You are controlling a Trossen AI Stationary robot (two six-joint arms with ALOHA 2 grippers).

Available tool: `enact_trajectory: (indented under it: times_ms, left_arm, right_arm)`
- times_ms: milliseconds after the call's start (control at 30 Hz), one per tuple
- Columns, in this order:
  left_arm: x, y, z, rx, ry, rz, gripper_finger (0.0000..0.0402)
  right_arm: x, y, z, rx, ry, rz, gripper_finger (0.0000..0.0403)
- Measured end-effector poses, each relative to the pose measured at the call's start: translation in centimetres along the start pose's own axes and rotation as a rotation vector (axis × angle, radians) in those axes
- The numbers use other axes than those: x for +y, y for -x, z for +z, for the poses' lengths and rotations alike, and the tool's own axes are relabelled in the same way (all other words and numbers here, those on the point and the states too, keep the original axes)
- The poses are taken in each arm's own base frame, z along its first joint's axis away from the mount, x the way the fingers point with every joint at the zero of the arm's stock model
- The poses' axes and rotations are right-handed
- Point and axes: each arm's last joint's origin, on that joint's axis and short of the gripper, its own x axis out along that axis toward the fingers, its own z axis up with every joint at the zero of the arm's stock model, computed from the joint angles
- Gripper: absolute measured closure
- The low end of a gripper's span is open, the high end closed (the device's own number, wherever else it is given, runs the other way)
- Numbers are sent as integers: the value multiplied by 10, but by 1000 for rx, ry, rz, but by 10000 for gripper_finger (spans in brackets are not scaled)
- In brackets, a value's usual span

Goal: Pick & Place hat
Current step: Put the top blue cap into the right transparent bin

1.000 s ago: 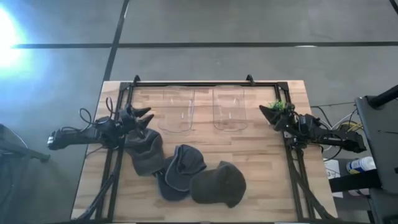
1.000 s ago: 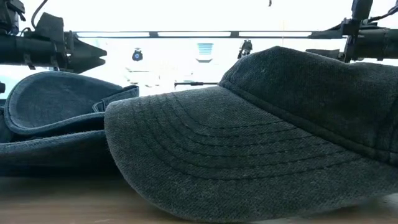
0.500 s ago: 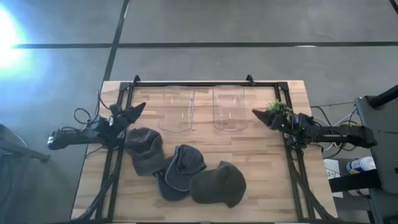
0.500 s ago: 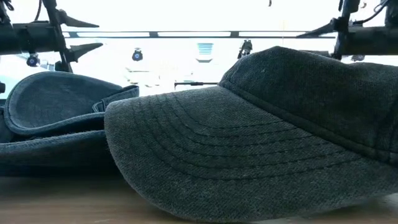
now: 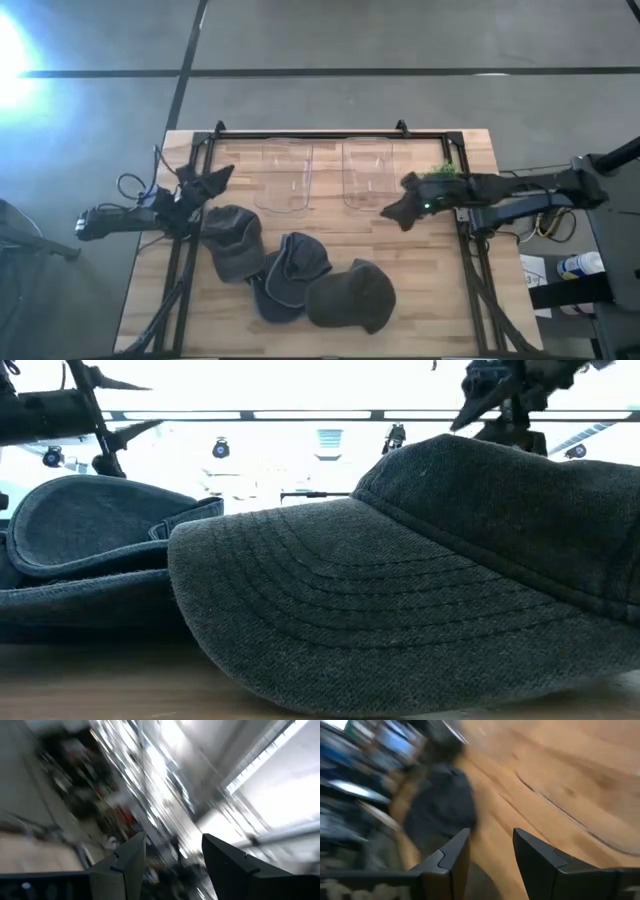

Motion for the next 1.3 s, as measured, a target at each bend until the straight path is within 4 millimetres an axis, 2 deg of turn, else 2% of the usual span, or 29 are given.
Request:
enact_trajectory:
  times_ms: [100, 267, 400, 500, 633, 767, 933, 1133, 1300]
  left_arm:
    - [-5, -3, -7, 272, 45, 2, 213]
    - [-23, -7, -10, 754, -40, 232, 218]
    - [-50, -18, -13, 1024, -88, 293, 219]
    - [-63, -26, -22, 1164, -79, 399, 219]
    - [-78, -34, -43, 1257, -25, 501, 218]
    - [-87, -40, -69, 1236, -60, 606, 218]
    - [-97, -50, -100, 1254, -54, 692, 218]
    - [-98, -66, -131, 1273, -96, 827, 218]
    - [-90, -69, -150, 1298, -152, 912, 218]
  right_arm:
    - [24, -10, 3, 126, 87, -95, 257]
    - [55, -29, 1, 282, 211, -216, 257]
    - [71, -38, -1, 377, 253, -306, 257]
    - [79, -43, -3, 419, 261, -356, 257]
    - [84, -42, -8, 426, 233, -406, 257]
    - [83, -41, -16, 413, 224, -427, 254]
    - [86, -33, -27, 424, 258, -402, 222]
    - [91, -28, -36, 438, 315, -377, 180]
    - [95, -24, -44, 451, 357, -358, 160]
